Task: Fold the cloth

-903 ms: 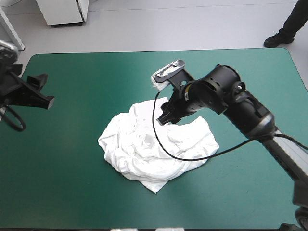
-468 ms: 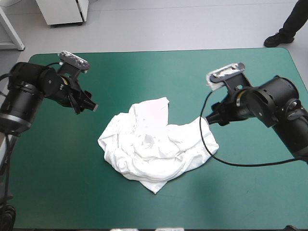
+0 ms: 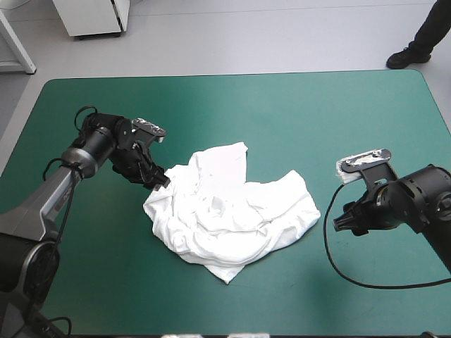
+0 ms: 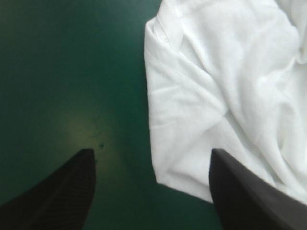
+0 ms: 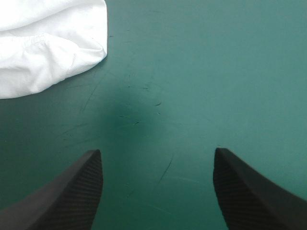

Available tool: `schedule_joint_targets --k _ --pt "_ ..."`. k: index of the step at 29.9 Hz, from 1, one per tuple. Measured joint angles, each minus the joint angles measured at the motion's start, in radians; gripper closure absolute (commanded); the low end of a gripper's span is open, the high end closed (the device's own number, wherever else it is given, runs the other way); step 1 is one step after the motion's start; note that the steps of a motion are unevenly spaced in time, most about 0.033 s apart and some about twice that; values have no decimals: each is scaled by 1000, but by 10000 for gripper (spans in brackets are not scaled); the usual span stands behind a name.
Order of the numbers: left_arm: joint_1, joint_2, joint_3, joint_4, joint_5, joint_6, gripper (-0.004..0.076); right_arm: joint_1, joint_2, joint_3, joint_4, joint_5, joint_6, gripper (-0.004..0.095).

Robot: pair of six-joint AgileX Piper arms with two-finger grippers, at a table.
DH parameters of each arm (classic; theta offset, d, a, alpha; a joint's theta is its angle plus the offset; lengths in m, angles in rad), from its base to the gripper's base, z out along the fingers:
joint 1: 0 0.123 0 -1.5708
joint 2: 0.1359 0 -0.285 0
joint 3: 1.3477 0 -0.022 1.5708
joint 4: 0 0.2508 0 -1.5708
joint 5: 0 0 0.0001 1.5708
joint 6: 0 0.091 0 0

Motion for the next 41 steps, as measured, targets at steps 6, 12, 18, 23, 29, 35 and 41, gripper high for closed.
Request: schedule_joint_targets --k 6,12,18,23,29,35,41 --pt "0 128 0 -27 -28 11 231 0 0 1 10 -3 0 311" --pt "0 188 -13 -41 -25 15 253 0 0 1 13 -3 0 314" --pt "6 215 -30 -44 -7 15 524 0 19 4 16 -3 0 314" --pt "8 231 -40 -69 5 28 700 0 79 5 -9 -16 13 314" --pt "12 242 -49 -111 27 53 734 0 196 5 -16 -118 45 314" --pt "15 242 -49 -120 28 57 734 0 342 5 50 -208 48 314" --pt "17 243 -49 -124 29 69 734 0 456 4 120 -293 26 314"
